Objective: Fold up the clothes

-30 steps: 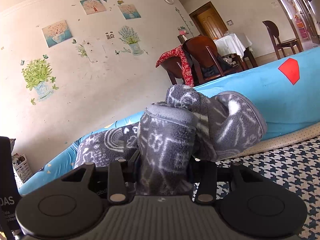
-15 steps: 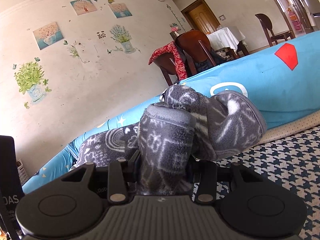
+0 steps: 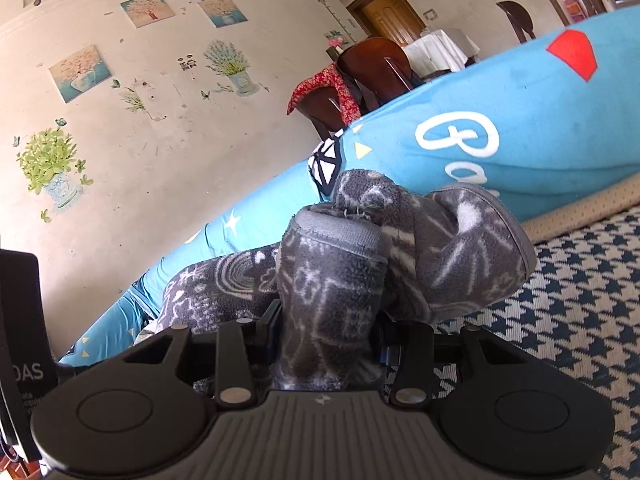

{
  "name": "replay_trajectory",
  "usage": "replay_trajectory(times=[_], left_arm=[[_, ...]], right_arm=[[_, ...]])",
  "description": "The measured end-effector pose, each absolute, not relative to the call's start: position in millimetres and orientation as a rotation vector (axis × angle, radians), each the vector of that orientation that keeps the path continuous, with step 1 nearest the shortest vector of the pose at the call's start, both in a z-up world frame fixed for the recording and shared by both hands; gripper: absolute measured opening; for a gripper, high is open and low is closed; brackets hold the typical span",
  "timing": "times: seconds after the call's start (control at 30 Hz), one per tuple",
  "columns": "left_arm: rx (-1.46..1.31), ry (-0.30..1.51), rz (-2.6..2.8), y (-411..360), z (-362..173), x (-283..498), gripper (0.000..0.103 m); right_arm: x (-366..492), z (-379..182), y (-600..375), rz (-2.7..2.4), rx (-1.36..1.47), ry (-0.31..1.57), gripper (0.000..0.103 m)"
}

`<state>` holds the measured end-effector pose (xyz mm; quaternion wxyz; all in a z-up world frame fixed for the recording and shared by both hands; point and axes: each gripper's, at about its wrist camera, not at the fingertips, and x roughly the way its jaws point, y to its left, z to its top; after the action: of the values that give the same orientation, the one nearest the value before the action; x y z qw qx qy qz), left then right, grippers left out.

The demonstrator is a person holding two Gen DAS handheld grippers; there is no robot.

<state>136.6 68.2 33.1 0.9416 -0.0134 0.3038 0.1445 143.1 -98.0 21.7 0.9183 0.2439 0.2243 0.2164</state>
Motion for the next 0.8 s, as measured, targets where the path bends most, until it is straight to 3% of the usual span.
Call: replay_trajectory(times=[0.13, 0.63, 0.8], left_arm=[[-0.021, 0.637, 0.294, 69.5, 24.6, 142.0, 0.070], [-0.028, 0.711, 0.303, 77.0, 5.1, 145.5, 0.078], [-0.012, 0.704, 0.320, 76.4, 9.3, 143.3, 0.086]], right_arm=[[147.2, 14.0, -96.2, 0.434, 0.500, 0.477, 0.044], [149.5, 1.5, -93.6, 0.377, 0.370, 0.609, 0.062], [148.0, 7.7, -96.7, 0.355, 0.318, 0.631, 0.064]])
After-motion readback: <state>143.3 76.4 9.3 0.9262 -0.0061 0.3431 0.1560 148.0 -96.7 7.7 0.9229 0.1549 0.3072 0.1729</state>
